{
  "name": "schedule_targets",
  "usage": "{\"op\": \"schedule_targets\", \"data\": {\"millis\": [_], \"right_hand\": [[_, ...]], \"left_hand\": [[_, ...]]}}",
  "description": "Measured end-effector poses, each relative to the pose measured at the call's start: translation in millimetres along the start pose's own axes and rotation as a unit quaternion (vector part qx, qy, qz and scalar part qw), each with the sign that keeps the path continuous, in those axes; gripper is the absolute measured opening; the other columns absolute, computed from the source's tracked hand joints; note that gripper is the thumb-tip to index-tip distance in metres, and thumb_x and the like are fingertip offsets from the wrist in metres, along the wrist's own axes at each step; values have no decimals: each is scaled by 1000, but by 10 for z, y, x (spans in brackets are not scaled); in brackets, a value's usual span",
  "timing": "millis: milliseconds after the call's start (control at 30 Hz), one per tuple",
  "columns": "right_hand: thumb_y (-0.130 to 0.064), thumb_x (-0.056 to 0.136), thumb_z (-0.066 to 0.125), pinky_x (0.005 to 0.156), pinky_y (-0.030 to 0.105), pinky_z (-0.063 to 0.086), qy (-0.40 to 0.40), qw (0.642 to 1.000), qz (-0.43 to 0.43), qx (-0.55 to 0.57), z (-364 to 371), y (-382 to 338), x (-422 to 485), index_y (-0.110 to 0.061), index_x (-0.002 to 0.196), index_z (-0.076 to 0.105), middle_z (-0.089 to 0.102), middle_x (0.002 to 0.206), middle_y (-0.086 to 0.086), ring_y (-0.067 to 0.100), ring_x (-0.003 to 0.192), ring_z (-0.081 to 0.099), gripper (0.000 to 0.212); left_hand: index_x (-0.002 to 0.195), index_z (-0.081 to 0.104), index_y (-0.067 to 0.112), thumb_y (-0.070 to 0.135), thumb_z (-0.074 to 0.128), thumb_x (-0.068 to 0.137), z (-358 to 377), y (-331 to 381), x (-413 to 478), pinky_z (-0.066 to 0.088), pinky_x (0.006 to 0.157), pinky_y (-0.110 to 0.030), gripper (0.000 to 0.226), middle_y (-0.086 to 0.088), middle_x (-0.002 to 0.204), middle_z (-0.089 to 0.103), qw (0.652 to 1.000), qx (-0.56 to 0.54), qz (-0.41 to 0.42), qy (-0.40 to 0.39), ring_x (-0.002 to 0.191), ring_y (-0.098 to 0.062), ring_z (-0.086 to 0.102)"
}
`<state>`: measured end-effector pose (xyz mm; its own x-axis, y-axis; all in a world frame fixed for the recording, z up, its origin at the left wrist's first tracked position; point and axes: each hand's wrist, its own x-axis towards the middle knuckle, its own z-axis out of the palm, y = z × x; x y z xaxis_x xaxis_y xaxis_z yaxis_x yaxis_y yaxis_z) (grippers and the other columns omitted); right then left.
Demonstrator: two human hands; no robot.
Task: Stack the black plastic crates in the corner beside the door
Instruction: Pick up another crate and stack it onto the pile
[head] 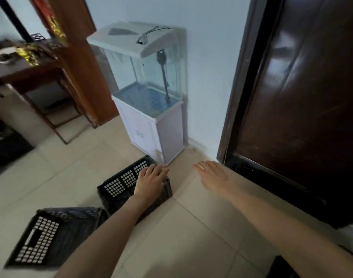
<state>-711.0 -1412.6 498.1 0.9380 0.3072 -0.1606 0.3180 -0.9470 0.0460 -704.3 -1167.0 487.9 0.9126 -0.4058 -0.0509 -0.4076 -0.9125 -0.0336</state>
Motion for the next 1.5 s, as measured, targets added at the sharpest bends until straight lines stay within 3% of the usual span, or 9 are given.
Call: {"op": "schedule_targets", "data": {"millis": [167,400,533,700,833,967,1133,1500], "right_hand": [[-23,90,56,105,41,35,10,997,-76,10,-275,-1175,761,-18,141,36,50,138,6,29,126,48,55],[-23,93,51,114,45,24,25,974,-225,-16,-588,-3217,1686,-16,147,26,40,147,6,29,133,39,59],[-17,94,50,116,45,20,21,962,-272,-24,-785,-4291,2052,-16,149,24,36,150,6,28,135,35,61],[-16,95,48,116,46,20,0,945,-324,-31,-820,-5212,2288,-16,148,28,40,148,7,28,135,37,57],[-26,96,47,115,46,23,-29,932,-359,-49,-736,-5704,2458,-15,146,31,43,145,9,29,132,39,54],[-24,96,44,114,46,23,-46,922,-379,-57,-596,-6092,2659,-17,145,33,45,144,7,29,131,40,50],[-28,95,47,115,46,24,-64,912,-401,-62,-447,-6460,3021,-17,144,34,46,144,7,28,132,41,52],[-28,96,49,116,46,23,-129,925,-354,-57,-10,-6532,4591,-19,143,37,46,144,5,27,133,41,49]], "left_hand": [[151,30,32,25,54,93,-35,-1113,-655,26,117,-45,63,1,157,35,996,8,-85,-6,144,-26,31],[130,58,21,28,66,87,46,-2876,-1806,36,111,-42,44,0,144,51,982,59,-180,-10,135,-24,45],[137,47,20,29,43,98,226,-3733,-2361,18,118,-44,40,0,154,33,971,57,-229,-48,146,-24,24],[134,51,21,27,42,98,293,-4365,-2922,22,116,-42,38,1,149,41,958,46,-278,-53,142,-24,30],[126,58,21,26,47,95,422,-4650,-3278,28,113,-42,34,2,141,51,941,19,-333,-56,136,-25,39],[106,69,21,24,63,87,549,-4809,-3598,43,100,-40,20,3,116,66,927,1,-373,-47,116,-23,57],[124,59,21,24,44,95,861,-5183,-3751,32,108,-37,32,1,133,57,909,-10,-407,-87,127,-23,48],[120,60,22,24,46,95,1397,-6446,-2534,35,108,-40,28,3,129,59,913,-65,-383,-121,125,-22,50]]}}
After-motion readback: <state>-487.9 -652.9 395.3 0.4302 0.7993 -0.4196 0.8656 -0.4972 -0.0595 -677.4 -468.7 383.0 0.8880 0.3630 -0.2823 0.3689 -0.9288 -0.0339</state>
